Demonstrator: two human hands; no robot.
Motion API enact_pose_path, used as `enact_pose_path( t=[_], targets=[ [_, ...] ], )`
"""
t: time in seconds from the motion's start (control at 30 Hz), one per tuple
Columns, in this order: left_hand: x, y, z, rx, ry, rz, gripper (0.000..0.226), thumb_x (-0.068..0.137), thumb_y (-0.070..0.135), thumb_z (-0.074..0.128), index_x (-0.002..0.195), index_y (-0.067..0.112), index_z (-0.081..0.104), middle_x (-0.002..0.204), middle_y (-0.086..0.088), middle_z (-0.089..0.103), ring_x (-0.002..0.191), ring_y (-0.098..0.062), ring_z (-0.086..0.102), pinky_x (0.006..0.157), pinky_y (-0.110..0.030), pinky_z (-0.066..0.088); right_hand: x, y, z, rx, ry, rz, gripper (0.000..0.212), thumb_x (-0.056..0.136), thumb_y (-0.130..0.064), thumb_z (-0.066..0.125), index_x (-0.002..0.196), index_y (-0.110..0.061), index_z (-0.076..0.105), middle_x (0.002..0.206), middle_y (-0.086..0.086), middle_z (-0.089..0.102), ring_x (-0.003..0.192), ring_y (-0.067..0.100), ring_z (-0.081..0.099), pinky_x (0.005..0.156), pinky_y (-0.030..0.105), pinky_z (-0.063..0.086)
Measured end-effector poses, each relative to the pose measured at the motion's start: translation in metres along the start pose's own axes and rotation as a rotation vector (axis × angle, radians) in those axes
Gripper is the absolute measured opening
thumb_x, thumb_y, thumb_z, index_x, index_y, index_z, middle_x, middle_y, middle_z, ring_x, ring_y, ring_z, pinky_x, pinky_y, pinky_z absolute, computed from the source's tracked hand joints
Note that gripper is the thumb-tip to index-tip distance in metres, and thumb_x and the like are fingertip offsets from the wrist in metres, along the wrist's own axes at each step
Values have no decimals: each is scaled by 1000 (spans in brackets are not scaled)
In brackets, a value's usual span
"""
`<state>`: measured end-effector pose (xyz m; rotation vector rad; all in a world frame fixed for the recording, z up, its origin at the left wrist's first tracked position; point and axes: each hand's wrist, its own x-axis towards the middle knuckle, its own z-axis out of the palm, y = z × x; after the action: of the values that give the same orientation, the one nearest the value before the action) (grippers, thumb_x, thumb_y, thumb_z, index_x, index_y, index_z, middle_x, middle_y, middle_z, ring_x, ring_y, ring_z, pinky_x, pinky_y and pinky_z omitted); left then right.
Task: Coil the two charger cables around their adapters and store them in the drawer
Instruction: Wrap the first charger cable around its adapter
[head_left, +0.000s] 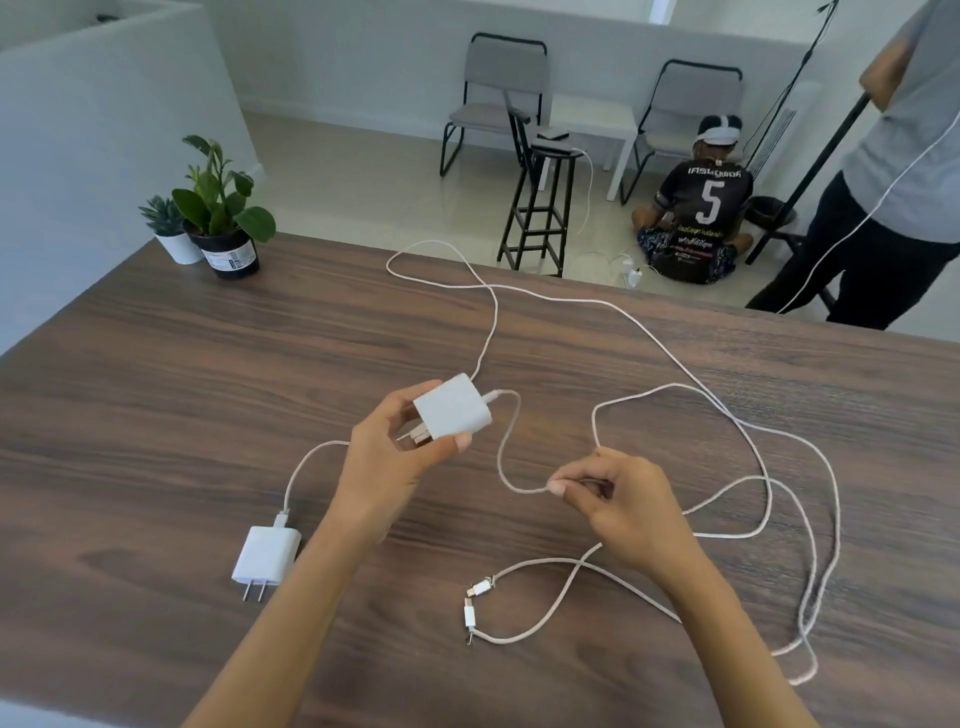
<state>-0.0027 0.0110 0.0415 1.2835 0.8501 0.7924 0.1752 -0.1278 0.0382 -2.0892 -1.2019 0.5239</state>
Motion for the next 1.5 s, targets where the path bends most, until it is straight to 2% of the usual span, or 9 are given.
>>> enact_pose_path(
  t=[0.17,0.33,0.47,0.63,1.0,1.2,1.27,1.4,1.5],
  targets=[
    [-6,-5,4,43,-131,-11,58,67,-10,76,118,14,60,114,-6,66,89,-1,67,74,-19,55,2,-20,-12,335,-60,-46,19,78,-14,74,69,-30,74,70,20,57,59,9,43,58,16,35],
    [-13,-11,6,50,-238,-61,58,67,-2,79,118,17,61,115,-3,67,97,-16,68,78,-24,55,9,-30,-19,459,3,-52,18,80,-10,71,71,-25,74,66,-2,60,62,7,47,61,15,38],
    [-22,-10,10,43,-314,-79,56,67,-3,78,116,17,61,114,-2,68,92,-13,68,74,-19,52,19,-33,-19,485,101,-11,18,82,-8,70,72,-24,72,76,4,70,69,7,57,68,16,45],
    [-28,-5,12,67,-367,-47,56,65,-2,80,113,19,63,114,0,67,94,-14,67,80,-21,51,30,-32,-18,496,162,50,19,82,-14,71,70,-29,71,63,-16,70,64,-4,59,65,8,45],
    [-37,3,11,55,-461,-23,54,63,1,79,111,12,58,113,5,65,103,-11,64,80,-24,52,35,-23,-4,450,163,114,16,83,-18,70,71,-28,71,67,-6,69,64,1,56,62,9,43],
    [-36,6,12,15,-404,9,66,65,-1,80,124,16,56,122,-2,62,106,-17,63,81,-23,52,27,-24,7,587,98,158,4,80,-18,73,77,-18,75,71,3,72,65,4,57,63,16,46],
    [-34,10,14,-26,-328,31,65,63,2,77,124,14,57,118,0,66,101,-13,65,79,-22,52,21,-22,15,589,46,165,7,79,-19,73,74,-22,77,70,3,71,65,9,54,62,26,44],
    [-18,10,12,-35,-115,90,55,68,-1,75,119,11,58,107,7,70,94,-5,66,75,-18,52,4,-16,28,540,-25,210,12,81,-23,72,74,-32,77,69,12,70,62,8,45,63,28,40],
    [0,7,8,-1,9,120,52,72,-4,75,119,11,58,105,9,68,89,0,66,74,-17,53,-7,-13,26,501,-64,214,7,80,-24,73,79,-28,78,69,-3,73,58,1,51,67,21,45]
  ],
)
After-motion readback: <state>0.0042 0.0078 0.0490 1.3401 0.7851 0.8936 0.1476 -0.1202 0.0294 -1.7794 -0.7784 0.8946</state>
